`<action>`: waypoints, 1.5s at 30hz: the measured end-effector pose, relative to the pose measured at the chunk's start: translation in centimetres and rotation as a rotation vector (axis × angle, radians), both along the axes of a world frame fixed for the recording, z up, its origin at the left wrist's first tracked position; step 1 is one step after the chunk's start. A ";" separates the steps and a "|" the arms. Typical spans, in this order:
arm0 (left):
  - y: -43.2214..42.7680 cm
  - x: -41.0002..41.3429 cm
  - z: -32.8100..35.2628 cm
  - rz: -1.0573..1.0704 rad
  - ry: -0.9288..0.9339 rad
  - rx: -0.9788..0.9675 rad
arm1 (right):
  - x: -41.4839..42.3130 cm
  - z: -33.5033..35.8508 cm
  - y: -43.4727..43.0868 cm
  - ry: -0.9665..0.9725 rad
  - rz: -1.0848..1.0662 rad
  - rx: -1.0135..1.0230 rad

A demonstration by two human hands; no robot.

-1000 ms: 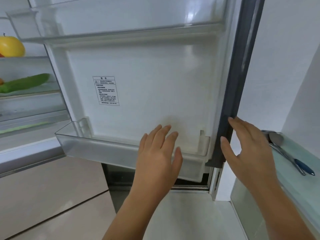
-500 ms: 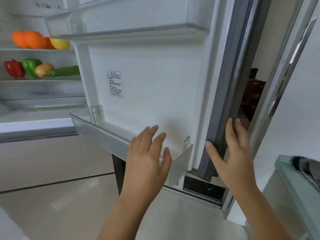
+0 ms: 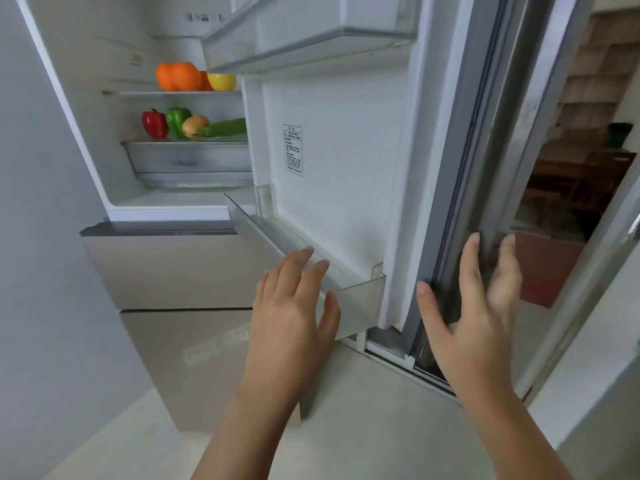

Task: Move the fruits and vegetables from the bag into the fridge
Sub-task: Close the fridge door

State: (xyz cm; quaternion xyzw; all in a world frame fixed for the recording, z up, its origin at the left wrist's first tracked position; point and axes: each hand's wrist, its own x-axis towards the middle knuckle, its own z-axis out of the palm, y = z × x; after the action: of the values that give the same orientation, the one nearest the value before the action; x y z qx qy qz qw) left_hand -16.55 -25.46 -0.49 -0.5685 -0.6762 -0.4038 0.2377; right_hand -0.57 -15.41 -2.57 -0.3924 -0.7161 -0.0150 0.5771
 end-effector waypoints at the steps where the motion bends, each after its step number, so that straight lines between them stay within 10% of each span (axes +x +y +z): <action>1: -0.9 -0.3 0.0 0.007 -0.002 -0.007 | -0.5 0.0 -0.8 -0.002 0.002 0.005; 27: -28.4 -14.7 -3.1 0.358 -0.058 -0.059 | -20.1 -0.8 -23.0 -0.125 0.317 0.020; 45: -26.2 -33.8 -3.5 0.446 0.049 -0.057 | -41.0 -1.3 -21.7 -0.216 0.575 0.162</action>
State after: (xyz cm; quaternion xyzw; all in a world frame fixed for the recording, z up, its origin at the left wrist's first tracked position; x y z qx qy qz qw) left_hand -50.33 -51.71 -3.97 -0.4208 -0.7905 -0.3080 0.3211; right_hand -41.61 -37.06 -3.86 -0.1225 -0.8512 0.0502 0.5079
